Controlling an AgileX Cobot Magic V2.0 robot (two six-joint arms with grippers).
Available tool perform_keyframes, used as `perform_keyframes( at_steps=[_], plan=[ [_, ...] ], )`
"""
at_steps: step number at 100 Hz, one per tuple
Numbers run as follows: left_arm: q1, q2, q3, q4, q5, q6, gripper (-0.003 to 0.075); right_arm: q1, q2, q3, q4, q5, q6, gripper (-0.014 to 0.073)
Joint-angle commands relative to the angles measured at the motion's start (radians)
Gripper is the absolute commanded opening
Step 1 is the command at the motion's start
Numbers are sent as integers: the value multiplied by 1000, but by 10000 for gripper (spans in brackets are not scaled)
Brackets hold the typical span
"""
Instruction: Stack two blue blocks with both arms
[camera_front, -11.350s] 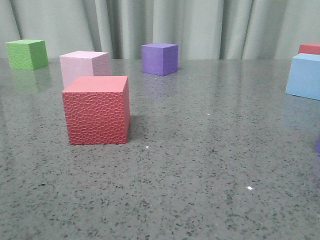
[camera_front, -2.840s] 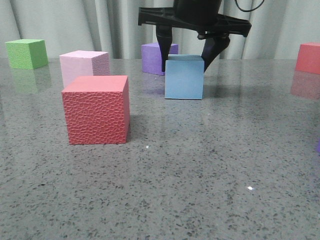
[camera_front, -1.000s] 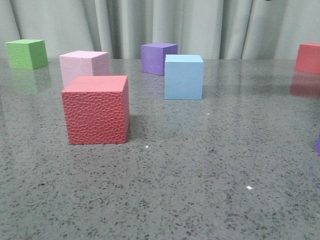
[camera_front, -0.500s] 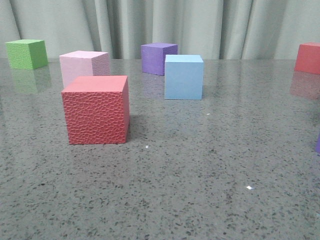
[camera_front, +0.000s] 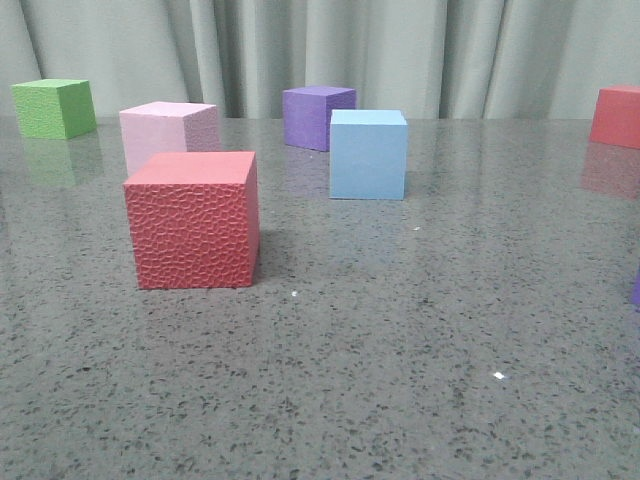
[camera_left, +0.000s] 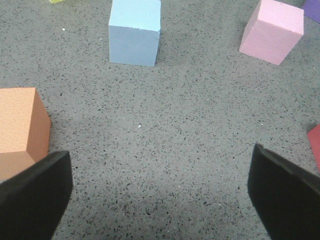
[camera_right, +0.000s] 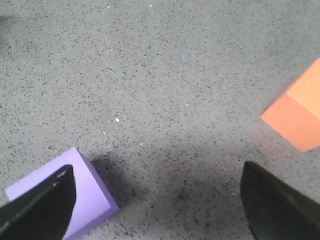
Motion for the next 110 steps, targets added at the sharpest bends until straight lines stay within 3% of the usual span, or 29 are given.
perform_keyframes(
  at_steps=[1, 43, 67, 110],
  plan=[
    [-1, 12, -34, -8, -63, 2, 681, -6, -30, -10, -38, -59, -8, 654],
    [-1, 12, -34, -8, -65, 2, 681, -6, -37, -4, -40, -65, -8, 654],
    [-1, 36, -81, -8, -132, 2, 671, -6, -37, -4, -40, -69, -8, 654],
    [-1, 412, -369, 42, -128, 2, 648, -6, -37, -4, -40, -80, -8, 654]
  ],
)
